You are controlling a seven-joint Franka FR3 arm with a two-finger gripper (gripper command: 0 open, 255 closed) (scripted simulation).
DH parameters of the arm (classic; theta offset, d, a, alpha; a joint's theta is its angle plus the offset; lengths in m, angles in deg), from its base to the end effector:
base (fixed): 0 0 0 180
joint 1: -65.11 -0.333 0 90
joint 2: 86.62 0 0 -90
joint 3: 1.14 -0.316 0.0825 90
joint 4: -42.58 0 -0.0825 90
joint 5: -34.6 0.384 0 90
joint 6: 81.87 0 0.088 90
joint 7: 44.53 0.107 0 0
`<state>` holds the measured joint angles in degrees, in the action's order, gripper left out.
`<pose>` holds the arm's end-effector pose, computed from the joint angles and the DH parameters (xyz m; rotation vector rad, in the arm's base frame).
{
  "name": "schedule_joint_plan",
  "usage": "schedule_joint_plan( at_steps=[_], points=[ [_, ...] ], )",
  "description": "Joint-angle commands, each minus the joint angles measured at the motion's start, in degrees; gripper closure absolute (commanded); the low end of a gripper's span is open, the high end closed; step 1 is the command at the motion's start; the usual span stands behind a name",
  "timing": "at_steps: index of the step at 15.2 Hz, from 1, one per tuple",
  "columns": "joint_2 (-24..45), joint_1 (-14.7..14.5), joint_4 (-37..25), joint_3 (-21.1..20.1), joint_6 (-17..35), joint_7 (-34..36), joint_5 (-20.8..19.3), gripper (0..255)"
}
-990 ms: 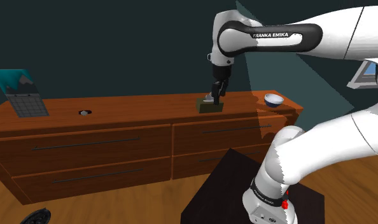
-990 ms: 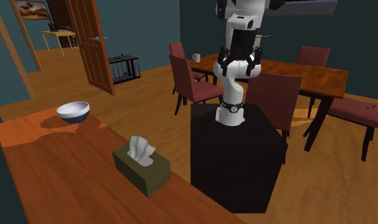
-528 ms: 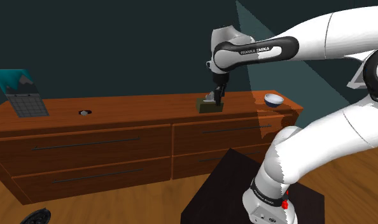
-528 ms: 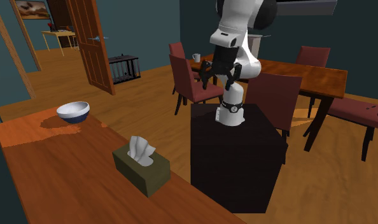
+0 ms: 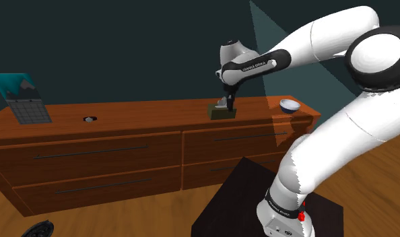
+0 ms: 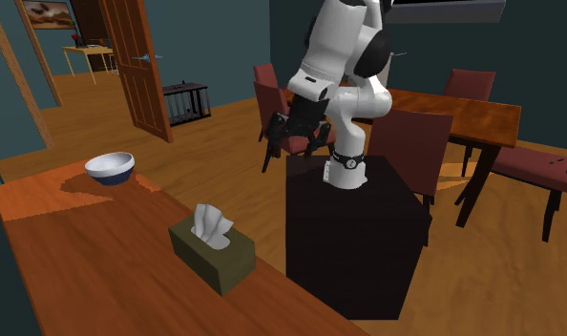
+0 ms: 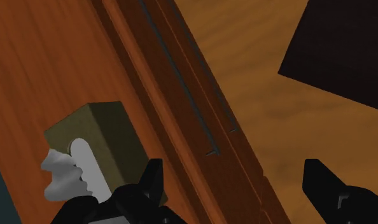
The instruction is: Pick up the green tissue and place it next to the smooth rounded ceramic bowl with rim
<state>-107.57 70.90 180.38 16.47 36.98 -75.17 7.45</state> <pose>0.3935 -0.2004 0.4488 2.7988 0.5236 -0.1579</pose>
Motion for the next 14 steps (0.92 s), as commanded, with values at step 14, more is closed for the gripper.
schedule_joint_plan(
  at_steps=[14],
  points=[
    [28.02, 4.47, -16.81, 7.02, 23.66, -11.42, -9.51, 0]
  ],
)
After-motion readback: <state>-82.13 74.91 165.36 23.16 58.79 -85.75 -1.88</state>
